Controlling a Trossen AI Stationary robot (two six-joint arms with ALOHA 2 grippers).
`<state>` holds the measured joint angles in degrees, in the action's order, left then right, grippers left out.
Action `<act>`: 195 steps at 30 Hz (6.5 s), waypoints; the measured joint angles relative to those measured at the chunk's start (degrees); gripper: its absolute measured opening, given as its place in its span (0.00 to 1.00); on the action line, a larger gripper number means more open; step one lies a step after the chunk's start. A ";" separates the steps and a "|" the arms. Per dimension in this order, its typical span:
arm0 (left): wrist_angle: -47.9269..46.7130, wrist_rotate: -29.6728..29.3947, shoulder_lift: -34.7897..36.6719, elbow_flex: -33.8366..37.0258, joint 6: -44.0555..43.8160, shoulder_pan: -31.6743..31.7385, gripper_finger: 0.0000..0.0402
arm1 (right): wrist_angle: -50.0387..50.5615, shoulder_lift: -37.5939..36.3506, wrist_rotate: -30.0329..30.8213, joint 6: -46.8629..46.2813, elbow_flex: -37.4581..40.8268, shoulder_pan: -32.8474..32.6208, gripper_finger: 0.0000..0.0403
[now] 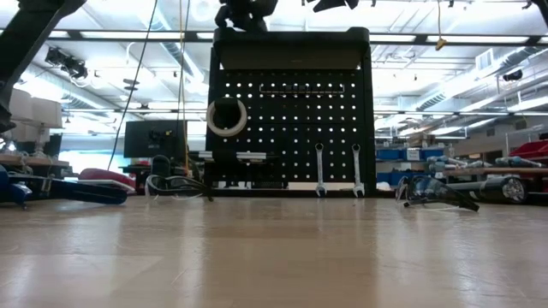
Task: Hang tools onto peg board
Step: Remove the blue screwdriver from the black pegboard
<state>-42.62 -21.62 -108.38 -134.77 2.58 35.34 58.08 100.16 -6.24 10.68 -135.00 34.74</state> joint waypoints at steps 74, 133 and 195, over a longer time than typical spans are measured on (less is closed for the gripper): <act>12.40 6.16 1.54 -0.19 5.29 2.23 0.22 | -5.33 0.00 -5.32 -4.35 0.02 -0.96 0.61; -0.69 21.31 -0.42 0.02 5.86 8.80 0.39 | -5.70 0.02 -5.90 -6.51 0.02 -3.96 0.61; 0.10 10.94 1.92 -0.12 0.38 3.27 0.06 | -11.13 0.02 -5.40 -6.20 0.02 -3.77 0.57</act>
<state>-42.52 -10.68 -106.45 -134.89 2.96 38.61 46.95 100.18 -11.64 4.47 -134.98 30.98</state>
